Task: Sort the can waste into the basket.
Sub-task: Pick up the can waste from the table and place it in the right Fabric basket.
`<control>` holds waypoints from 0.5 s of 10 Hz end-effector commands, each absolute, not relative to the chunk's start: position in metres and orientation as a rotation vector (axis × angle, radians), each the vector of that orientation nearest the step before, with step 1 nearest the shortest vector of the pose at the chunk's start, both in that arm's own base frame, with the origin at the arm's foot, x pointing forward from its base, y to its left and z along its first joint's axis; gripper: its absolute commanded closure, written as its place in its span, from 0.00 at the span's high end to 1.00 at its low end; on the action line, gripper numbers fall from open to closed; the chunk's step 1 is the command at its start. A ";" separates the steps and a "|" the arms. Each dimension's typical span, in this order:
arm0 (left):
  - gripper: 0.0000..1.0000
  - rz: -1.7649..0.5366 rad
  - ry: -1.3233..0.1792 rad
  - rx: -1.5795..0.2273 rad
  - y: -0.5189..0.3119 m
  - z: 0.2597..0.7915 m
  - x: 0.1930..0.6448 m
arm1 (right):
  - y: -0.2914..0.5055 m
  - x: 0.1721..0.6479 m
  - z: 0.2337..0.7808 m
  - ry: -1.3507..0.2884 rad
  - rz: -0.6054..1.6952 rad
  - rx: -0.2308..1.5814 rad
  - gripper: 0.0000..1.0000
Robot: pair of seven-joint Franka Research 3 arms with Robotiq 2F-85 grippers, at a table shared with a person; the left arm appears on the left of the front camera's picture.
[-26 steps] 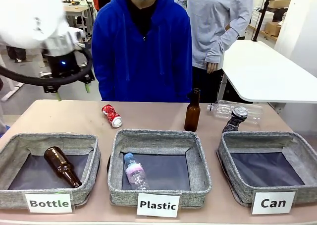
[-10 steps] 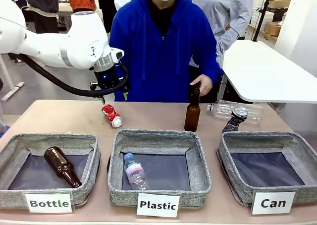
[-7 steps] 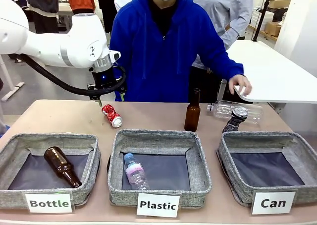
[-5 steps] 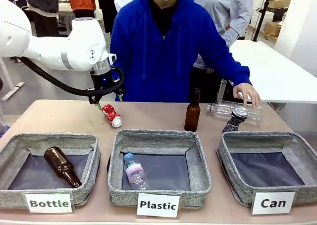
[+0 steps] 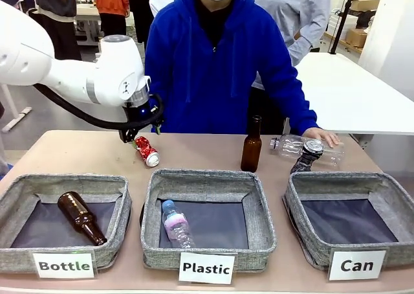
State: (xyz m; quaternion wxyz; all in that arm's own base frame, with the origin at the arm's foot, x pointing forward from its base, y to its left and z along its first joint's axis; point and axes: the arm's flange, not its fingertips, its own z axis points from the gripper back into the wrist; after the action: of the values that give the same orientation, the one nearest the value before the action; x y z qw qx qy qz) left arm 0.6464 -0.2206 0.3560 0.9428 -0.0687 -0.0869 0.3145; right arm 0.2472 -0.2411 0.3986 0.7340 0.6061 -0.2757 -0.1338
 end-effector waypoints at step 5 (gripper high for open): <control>1.00 0.629 -0.214 -0.096 -0.213 0.320 0.670 | -0.241 0.249 0.400 -0.634 -0.287 1.346 1.00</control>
State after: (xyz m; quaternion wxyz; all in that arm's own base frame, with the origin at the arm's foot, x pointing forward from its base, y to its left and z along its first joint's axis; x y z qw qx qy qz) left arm 0.6653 -0.2117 0.3149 0.9443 -0.0462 -0.0850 0.3144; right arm 0.2472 -0.2411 0.3986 0.7340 0.6062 -0.2757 -0.1338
